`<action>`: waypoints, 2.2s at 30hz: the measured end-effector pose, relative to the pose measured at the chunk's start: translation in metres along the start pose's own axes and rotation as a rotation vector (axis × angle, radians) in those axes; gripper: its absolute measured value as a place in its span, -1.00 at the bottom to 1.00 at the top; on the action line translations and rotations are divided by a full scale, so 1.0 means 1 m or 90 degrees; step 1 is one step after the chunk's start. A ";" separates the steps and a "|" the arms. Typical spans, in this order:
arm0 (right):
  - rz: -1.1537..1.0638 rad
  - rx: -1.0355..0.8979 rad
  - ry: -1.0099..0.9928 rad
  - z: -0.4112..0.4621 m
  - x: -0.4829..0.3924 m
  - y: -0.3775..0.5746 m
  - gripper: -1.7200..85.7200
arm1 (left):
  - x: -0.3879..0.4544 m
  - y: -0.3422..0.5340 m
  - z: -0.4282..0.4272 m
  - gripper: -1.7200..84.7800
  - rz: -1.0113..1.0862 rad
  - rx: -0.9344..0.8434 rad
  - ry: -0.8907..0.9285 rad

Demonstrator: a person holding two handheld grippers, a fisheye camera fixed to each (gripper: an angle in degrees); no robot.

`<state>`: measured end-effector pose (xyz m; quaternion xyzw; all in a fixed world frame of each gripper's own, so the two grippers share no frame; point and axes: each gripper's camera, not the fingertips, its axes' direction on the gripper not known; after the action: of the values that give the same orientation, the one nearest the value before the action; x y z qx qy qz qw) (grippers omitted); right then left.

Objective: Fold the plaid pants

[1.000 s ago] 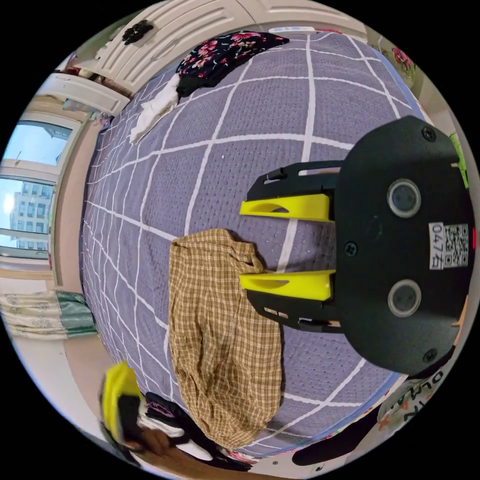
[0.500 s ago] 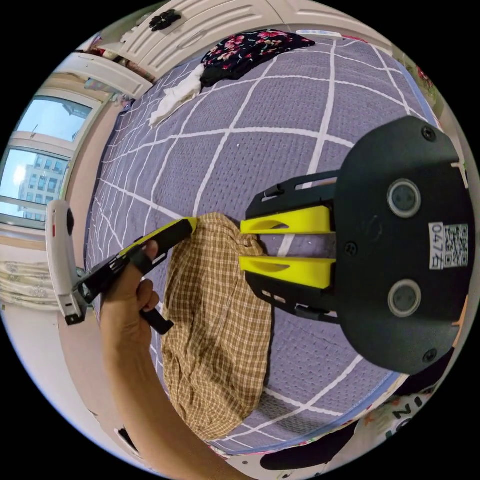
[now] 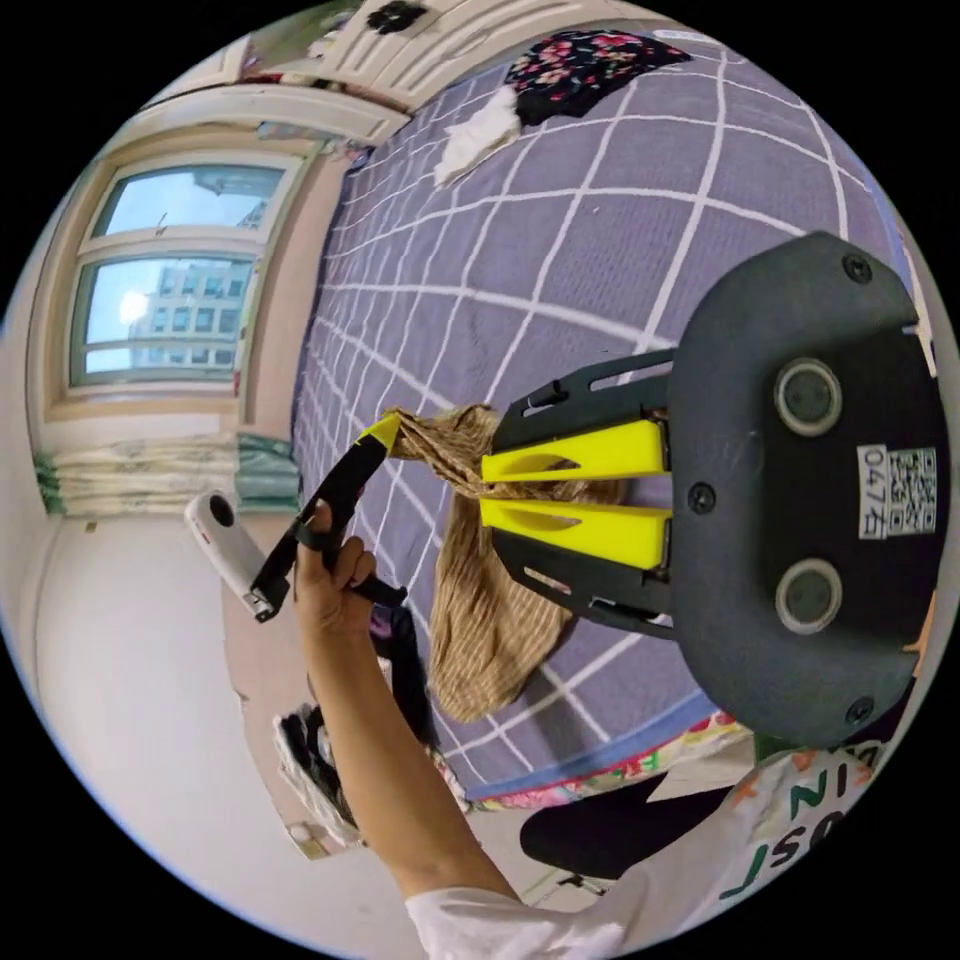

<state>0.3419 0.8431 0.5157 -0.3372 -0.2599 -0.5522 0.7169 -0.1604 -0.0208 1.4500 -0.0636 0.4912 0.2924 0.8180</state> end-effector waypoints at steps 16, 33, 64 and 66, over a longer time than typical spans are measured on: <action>-0.146 -0.058 -0.089 0.119 -0.302 -0.079 -0.92 | -0.017 0.242 -0.140 -0.97 -0.199 -0.097 -0.203; -0.141 0.008 0.064 0.082 -0.188 -0.105 -0.96 | 0.127 0.256 -0.120 -0.98 -0.117 0.067 -0.159; -0.278 -0.193 0.023 0.179 -0.173 -0.011 -0.95 | 0.139 0.334 -0.088 -0.98 -0.314 0.052 -0.339; -0.272 -0.175 0.035 0.179 -0.172 -0.008 -0.95 | 0.152 0.345 -0.109 -0.97 -0.336 0.112 -0.325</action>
<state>0.2900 1.0856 0.5039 -0.3541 -0.2280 -0.7302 0.5380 -0.3779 0.2826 1.3294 -0.0428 0.2612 0.0345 0.9637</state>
